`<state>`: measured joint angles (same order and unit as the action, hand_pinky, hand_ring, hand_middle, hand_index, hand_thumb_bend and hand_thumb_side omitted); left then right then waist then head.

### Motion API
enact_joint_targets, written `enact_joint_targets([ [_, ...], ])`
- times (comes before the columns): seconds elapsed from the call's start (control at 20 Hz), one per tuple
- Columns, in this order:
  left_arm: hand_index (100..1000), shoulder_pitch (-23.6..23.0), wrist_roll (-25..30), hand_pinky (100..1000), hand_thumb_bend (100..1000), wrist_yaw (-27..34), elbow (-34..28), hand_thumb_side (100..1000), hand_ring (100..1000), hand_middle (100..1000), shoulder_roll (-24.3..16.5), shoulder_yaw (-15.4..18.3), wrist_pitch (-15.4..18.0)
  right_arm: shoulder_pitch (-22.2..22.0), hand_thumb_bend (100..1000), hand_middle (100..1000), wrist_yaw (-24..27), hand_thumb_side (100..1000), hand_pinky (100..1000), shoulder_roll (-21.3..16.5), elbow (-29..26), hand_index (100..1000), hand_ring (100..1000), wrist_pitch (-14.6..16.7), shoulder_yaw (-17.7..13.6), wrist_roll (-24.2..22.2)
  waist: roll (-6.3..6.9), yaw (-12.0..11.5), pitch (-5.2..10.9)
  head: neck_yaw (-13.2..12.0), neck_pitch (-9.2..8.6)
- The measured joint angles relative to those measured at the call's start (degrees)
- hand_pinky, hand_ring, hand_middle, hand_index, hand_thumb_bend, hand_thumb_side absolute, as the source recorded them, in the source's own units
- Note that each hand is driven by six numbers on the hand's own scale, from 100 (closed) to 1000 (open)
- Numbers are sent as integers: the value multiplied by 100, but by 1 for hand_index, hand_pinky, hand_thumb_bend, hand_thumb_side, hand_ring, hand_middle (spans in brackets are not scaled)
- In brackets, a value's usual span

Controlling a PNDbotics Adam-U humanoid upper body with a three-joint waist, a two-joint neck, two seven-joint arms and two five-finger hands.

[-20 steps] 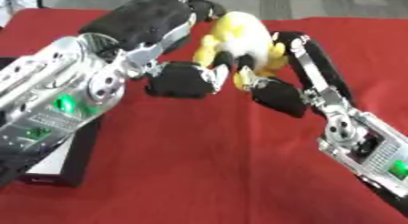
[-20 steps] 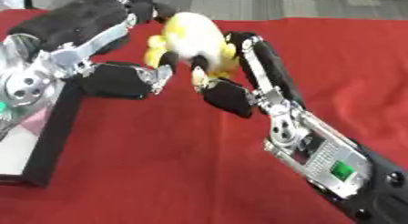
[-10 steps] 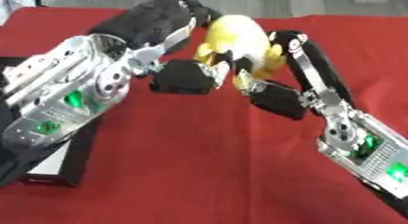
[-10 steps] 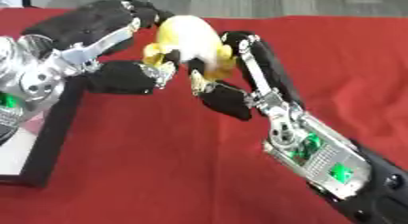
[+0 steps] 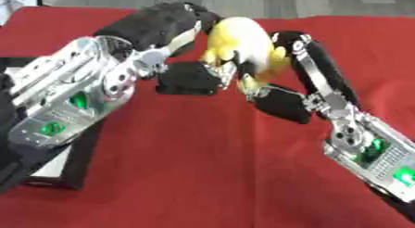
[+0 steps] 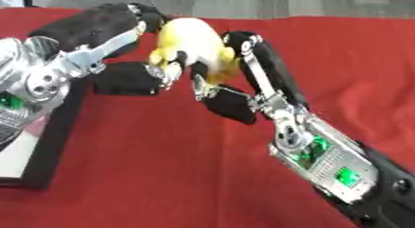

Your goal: Pick up the objects with one hand, pass them to the other hand, and then place them into the box on the other side of the table.

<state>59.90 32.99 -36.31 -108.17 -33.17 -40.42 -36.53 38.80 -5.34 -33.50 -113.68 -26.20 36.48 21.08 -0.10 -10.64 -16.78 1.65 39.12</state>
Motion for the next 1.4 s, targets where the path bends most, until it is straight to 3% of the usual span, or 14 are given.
enact_joint_targets([
  [0.1,834,0,25,1000,100,57,9,862,814,719,1,-1,25,-1,100,584,-11,298,730,0,0,528,659,22,0,-22,0,0,0,0,0],
  [0.4,736,0,39,1000,100,324,31,747,757,620,2,3,39,-5,100,586,-42,300,729,-2,2,528,659,38,2,-86,0,1,0,0,4],
  [0.55,659,0,-6,964,100,486,32,571,710,561,3,18,-6,-7,100,587,-42,303,730,-2,2,529,661,45,2,-101,0,4,0,1,5],
  [0.7,568,0,-85,919,100,616,36,248,628,480,24,30,-85,-10,100,590,-42,316,728,-2,2,532,663,42,3,-110,0,9,0,1,6],
  [0.95,473,0,-453,878,100,995,58,245,561,402,100,73,-342,-29,100,611,-42,269,731,-2,3,554,678,49,3,-115,0,23,0,1,6],
  [1.1,425,0,-825,870,100,1318,57,247,545,381,104,71,-459,-29,100,660,-42,100,733,-2,2,607,702,52,1,-118,0,36,0,0,7],
  [1.4,363,-1,-1347,849,100,1685,117,244,517,350,134,31,-549,-29,100,763,-70,100,745,-2,1,712,757,122,-1,-270,0,45,0,-1,13],
])
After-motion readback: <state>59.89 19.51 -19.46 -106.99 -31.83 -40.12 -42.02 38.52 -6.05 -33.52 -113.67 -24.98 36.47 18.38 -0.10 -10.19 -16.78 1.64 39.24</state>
